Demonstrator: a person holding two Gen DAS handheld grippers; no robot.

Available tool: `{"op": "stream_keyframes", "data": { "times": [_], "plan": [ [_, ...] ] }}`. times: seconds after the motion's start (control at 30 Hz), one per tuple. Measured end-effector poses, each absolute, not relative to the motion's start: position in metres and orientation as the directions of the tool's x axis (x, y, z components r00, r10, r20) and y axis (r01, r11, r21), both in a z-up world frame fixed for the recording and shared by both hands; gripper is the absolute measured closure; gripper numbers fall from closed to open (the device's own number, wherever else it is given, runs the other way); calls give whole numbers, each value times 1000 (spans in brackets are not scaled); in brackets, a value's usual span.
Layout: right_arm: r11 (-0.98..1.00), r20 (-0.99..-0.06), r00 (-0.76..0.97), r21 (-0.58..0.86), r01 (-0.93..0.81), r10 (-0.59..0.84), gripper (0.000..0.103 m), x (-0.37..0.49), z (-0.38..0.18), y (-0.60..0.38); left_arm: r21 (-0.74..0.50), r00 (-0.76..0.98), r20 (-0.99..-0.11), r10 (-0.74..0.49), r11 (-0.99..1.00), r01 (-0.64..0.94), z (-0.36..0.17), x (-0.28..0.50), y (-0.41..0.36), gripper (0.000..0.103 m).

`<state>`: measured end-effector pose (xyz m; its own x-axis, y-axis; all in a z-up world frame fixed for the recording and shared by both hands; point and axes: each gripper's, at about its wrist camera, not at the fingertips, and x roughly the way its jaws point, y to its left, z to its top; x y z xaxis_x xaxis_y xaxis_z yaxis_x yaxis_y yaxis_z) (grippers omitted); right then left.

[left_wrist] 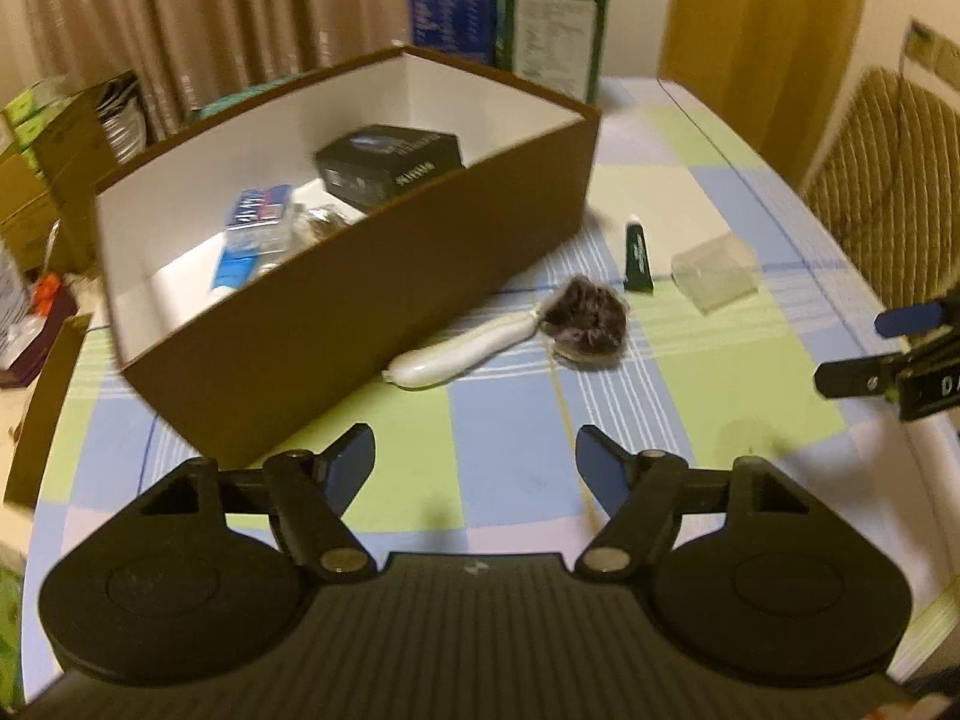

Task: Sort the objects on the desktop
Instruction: 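Move both tools back toward the toothbrush and clear cup on the table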

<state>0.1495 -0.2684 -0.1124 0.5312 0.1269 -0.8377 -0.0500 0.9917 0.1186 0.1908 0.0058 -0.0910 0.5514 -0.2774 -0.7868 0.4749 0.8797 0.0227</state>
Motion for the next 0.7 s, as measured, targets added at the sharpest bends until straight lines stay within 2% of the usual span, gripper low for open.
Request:
{"op": "stream_keyframes", "data": {
  "times": [0.23, 0.7],
  "plan": [
    [992, -864, 496, 121, 41, 85, 2, 144, -129, -288, 89, 520, -799, -301, 797, 597, -117, 215, -16, 49],
    [976, -892, 450, 132, 175, 40, 2, 141, -146, -307, 156, 463, -840, -282, 691, 706, -162, 282, -55, 67]
  ]
}}
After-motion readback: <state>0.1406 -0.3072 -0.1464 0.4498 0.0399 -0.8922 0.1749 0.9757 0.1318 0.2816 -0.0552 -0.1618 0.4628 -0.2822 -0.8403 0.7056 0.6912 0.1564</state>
